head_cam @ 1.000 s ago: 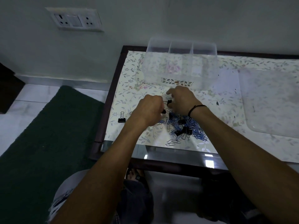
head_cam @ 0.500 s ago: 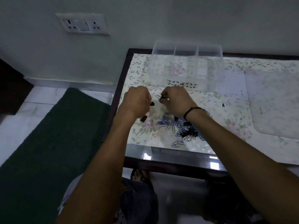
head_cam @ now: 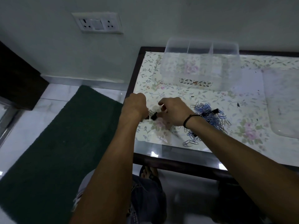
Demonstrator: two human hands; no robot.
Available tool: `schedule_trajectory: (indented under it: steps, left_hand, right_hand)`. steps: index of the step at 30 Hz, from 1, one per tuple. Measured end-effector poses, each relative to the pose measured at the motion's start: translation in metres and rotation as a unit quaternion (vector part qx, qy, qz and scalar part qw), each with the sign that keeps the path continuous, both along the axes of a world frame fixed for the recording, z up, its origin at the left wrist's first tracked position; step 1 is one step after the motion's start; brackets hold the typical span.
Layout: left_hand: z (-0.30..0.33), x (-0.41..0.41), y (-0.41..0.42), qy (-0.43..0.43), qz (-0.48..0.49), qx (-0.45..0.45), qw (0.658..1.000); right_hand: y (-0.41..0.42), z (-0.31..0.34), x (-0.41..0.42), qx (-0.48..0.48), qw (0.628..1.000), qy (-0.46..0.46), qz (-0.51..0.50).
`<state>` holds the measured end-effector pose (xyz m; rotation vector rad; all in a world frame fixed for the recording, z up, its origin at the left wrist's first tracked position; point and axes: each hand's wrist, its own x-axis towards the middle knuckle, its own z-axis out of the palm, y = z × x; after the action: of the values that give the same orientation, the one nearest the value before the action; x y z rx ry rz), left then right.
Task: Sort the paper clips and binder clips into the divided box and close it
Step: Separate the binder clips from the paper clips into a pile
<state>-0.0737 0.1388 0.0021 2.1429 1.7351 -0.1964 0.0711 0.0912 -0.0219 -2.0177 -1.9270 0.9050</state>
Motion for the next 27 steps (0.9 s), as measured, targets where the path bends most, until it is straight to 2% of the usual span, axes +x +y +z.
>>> schedule_trajectory:
  steps: [3,9,15,20,27]
  left_hand:
    - [0.000,0.009,0.001,-0.032,-0.020,0.016,0.999]
    - [0.000,0.055,-0.015,-0.118,-0.107,-0.008,0.987]
    - [-0.013,0.086,-0.033,-0.124,-0.180,-0.016,0.976]
    - [-0.025,0.100,-0.040,-0.100,-0.209,-0.012,0.973]
    - [-0.037,0.113,-0.045,-0.069,-0.242,0.039,0.967]
  right_hand:
    - [0.000,0.017,0.026,0.018,1.000,-0.005,-0.018]
    - [-0.023,0.039,0.079,-0.020,0.994,-0.104,-0.003]
    - [-0.051,0.030,0.097,-0.081,0.985,-0.146,0.046]
    - [-0.061,0.020,0.110,-0.071,0.980,-0.177,0.050]
    - [-0.064,0.019,0.115,-0.051,0.978,-0.194,0.062]
